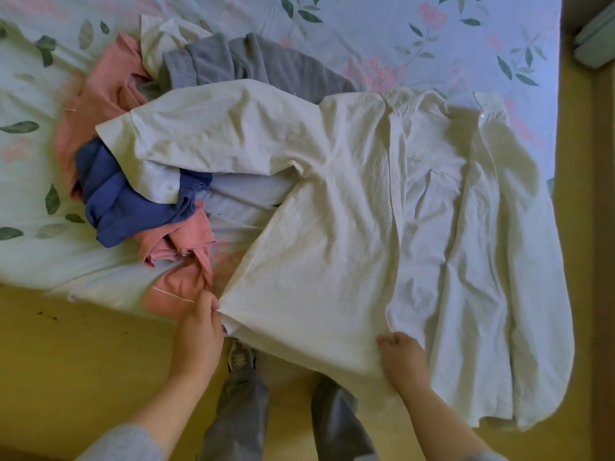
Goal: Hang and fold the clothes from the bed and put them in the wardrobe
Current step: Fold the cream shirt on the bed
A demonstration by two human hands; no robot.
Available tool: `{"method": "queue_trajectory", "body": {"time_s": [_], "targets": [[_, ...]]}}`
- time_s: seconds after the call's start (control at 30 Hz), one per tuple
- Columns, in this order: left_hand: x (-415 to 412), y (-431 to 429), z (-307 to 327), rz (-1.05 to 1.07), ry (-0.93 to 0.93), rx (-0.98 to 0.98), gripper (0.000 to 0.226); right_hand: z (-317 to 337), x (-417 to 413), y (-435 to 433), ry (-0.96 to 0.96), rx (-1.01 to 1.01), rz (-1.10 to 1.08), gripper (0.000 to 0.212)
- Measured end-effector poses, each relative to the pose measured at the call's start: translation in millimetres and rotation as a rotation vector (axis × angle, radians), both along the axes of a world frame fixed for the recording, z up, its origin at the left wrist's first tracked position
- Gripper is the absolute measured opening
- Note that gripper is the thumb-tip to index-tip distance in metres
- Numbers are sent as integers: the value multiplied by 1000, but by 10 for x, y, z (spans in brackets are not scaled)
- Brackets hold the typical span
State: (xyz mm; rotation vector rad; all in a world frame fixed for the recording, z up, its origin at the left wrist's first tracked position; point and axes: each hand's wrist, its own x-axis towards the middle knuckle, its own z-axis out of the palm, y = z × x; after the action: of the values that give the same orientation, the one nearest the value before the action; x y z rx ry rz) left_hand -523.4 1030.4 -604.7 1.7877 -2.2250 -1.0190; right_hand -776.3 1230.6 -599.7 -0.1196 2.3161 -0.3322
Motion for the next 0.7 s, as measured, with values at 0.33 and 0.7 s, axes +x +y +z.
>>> {"method": "queue_trajectory", "body": {"time_s": [0.33,0.7], "targets": [[-12,-190,-152,179,-49,-170,20,-162,-57,-246,-46,-142,6,14],[134,-212,-282,279,105,-33,18,-189,-359,-1047,279,-168,-169,63]]}}
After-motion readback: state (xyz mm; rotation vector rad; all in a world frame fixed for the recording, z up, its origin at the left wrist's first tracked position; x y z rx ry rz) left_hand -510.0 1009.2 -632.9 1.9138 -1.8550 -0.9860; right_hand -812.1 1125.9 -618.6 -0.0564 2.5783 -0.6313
